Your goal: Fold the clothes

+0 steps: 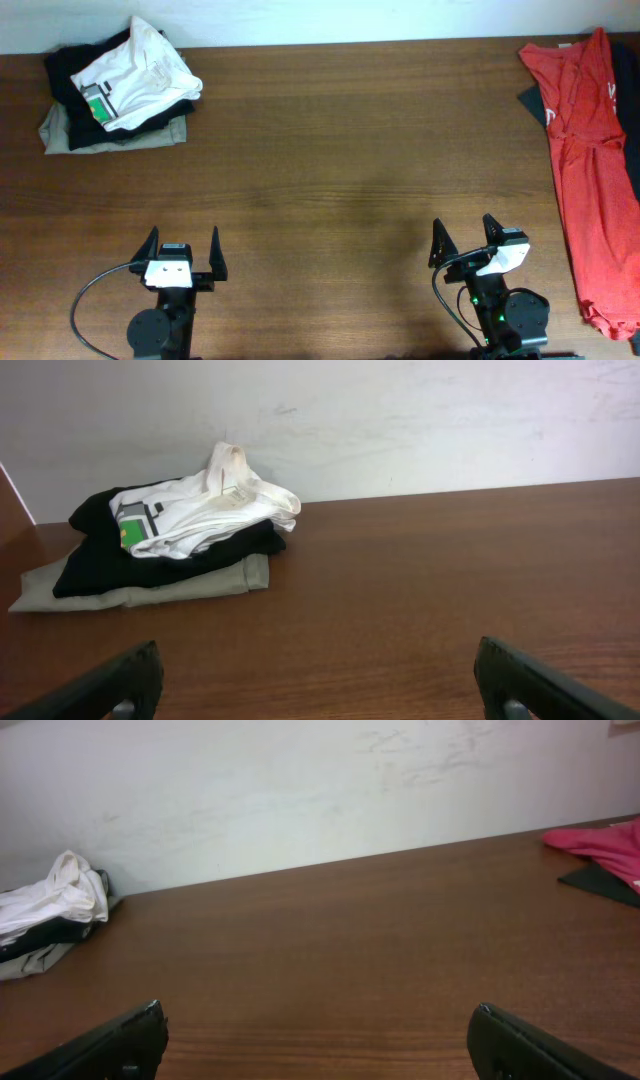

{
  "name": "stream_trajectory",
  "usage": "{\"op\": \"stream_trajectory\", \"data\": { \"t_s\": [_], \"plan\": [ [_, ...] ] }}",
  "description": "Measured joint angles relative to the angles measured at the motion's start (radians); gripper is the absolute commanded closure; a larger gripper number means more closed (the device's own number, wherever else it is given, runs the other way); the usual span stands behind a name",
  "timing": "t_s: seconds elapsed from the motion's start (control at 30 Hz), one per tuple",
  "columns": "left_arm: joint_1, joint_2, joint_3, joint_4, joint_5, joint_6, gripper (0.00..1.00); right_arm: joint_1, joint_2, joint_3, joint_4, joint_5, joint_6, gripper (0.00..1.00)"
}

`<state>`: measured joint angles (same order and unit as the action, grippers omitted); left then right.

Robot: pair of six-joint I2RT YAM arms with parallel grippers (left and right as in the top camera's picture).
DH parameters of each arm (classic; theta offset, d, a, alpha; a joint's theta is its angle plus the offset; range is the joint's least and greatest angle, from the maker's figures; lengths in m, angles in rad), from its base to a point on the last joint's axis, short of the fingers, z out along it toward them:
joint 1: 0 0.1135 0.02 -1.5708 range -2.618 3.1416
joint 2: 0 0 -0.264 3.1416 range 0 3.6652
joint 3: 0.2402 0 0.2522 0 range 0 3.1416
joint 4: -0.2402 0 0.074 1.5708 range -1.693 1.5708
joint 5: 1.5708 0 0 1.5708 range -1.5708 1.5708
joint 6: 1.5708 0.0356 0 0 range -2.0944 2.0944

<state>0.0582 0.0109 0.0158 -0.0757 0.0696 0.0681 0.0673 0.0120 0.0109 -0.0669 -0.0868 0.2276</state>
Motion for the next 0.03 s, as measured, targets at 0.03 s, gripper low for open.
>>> {"op": "stream_trajectory", "data": {
  "t_s": [0.03],
  "plan": [
    [0.0, 0.0, 0.0, 0.0, 0.0, 0.0, 0.01, 0.0, 0.0, 0.0, 0.0, 0.0, 0.0, 0.01]
  ]
}}
